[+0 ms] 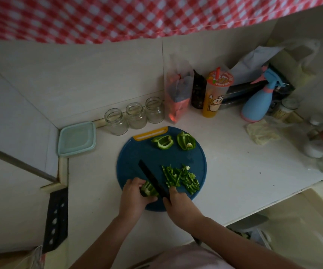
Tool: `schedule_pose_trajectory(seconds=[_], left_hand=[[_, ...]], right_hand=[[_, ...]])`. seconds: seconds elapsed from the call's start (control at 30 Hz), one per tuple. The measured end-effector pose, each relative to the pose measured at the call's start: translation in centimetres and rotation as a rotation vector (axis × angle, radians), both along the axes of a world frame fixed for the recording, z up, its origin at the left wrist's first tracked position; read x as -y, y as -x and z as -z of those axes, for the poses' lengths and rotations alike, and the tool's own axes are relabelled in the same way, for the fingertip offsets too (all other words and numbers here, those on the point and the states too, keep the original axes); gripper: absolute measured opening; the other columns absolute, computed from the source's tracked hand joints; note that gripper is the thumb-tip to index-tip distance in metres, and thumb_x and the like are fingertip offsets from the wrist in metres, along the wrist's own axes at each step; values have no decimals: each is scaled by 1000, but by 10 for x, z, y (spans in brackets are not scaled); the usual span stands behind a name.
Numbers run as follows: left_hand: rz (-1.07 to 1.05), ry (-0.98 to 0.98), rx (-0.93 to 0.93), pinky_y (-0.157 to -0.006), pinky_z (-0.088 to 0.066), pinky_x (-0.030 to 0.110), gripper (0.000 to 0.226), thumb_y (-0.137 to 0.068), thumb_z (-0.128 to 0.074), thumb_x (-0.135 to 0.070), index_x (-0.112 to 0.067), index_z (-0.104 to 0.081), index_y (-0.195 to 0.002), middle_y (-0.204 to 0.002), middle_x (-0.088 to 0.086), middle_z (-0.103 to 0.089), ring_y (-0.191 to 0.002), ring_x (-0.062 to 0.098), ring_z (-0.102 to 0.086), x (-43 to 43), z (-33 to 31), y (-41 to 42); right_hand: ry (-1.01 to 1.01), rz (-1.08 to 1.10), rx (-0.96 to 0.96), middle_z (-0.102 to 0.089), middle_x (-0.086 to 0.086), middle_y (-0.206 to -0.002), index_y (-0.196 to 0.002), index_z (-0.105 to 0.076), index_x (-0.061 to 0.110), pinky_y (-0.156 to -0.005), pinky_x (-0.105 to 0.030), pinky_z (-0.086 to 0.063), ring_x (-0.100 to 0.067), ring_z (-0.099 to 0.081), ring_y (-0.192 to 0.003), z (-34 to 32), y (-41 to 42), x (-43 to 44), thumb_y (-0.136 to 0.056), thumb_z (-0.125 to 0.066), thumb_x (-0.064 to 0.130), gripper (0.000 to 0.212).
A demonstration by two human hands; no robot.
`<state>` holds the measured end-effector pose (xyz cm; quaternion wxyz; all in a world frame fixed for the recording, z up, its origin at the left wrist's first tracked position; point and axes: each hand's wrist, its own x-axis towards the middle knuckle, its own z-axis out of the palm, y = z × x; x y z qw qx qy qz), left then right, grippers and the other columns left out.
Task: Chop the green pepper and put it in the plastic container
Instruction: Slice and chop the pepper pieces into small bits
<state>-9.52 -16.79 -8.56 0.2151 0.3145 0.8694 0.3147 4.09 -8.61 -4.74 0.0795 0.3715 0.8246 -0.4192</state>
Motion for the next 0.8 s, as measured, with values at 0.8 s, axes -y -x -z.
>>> schedule_pose_trajectory(seconds=[0.8], left_hand=[[51, 62, 17, -76, -43, 23, 63, -53, -90, -26, -13, -59, -106, -101, 1, -49, -96, 16, -55, -2, -4, 5]], right_hand=[[7, -1, -13, -62, -20, -102, -113, -43, 3, -63, -30, -36, -34, -60, -89, 3, -2, -2, -101, -37, 26, 26]])
